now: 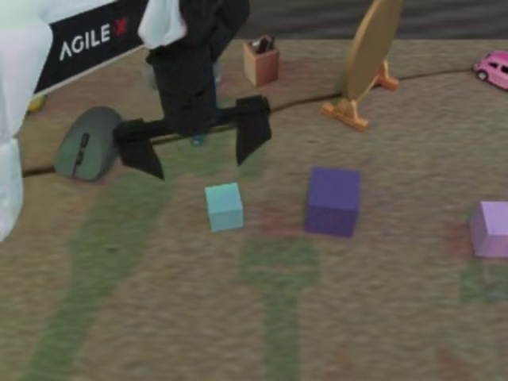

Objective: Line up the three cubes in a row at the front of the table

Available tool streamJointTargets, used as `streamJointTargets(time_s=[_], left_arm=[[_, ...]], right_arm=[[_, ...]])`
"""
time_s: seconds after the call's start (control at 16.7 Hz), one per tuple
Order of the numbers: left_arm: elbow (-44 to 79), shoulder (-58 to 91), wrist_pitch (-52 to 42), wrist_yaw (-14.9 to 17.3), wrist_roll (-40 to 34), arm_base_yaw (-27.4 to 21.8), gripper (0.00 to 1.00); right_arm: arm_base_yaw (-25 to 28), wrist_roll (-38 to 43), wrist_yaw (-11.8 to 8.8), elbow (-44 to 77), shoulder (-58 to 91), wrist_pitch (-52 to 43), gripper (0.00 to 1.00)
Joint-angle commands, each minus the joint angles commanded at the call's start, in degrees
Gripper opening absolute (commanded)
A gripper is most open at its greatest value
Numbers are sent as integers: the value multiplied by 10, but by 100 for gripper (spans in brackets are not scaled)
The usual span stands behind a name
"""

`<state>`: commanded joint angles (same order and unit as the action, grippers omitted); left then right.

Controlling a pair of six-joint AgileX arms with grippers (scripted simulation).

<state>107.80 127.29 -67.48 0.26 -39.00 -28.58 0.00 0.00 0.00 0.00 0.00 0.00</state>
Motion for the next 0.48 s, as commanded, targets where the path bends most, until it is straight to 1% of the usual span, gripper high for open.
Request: streamJointTargets(time_s=[0.18, 0.48], left_arm=[[57, 56, -28, 0, -19, -14, 100], [67, 65, -32, 0, -23, -16, 100]], right_arm=[[0, 0, 0, 0, 0, 0, 100], [0, 0, 0, 0, 0, 0, 100]])
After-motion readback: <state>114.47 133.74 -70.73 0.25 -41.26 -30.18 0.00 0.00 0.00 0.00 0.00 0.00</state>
